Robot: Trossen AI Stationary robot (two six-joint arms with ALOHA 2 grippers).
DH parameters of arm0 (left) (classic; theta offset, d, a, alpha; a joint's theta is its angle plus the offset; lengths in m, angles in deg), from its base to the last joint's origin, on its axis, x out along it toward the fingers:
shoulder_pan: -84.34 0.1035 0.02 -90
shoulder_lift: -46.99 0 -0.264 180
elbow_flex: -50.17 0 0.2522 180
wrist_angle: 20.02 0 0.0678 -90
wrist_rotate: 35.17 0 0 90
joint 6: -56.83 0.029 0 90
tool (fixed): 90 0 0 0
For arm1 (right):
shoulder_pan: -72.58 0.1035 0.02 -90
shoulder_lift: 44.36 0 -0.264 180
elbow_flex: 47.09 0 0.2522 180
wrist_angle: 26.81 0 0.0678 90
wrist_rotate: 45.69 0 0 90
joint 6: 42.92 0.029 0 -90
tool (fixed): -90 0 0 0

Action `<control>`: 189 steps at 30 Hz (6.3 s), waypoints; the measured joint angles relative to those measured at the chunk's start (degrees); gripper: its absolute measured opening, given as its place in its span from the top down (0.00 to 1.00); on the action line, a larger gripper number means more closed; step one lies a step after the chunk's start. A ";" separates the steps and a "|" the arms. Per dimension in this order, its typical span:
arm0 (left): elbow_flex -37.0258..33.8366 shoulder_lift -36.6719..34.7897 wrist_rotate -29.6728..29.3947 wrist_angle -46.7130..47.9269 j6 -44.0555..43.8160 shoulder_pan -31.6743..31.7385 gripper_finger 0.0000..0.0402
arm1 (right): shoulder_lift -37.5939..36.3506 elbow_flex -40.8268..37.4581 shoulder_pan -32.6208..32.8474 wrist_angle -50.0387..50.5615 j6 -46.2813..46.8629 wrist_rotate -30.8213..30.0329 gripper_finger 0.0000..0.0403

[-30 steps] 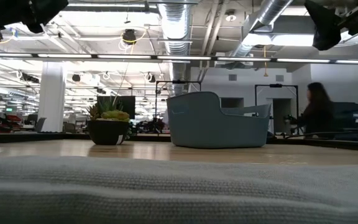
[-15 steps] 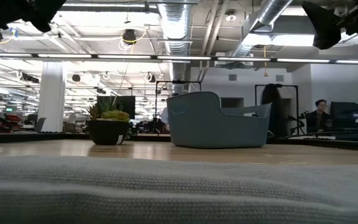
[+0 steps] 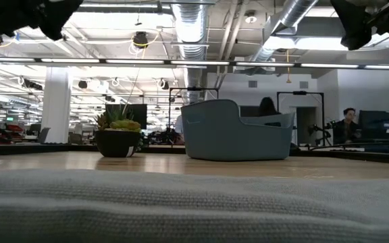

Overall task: Pick and placing Produce into tupperware
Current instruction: Return to Home Position

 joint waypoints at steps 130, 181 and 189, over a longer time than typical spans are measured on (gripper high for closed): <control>-0.11 -0.21 15.25 33.98 -9.92 9.38 0.32 | 0.17 2.47 0.00 35.07 8.61 4.51 0.20; -0.12 -0.23 15.26 33.98 -9.92 9.37 0.32 | 0.63 2.29 0.00 34.49 -3.02 -8.48 0.20; -0.12 -0.23 15.26 33.98 -9.92 9.36 0.32 | 0.63 2.29 0.00 34.49 -3.02 -8.48 0.20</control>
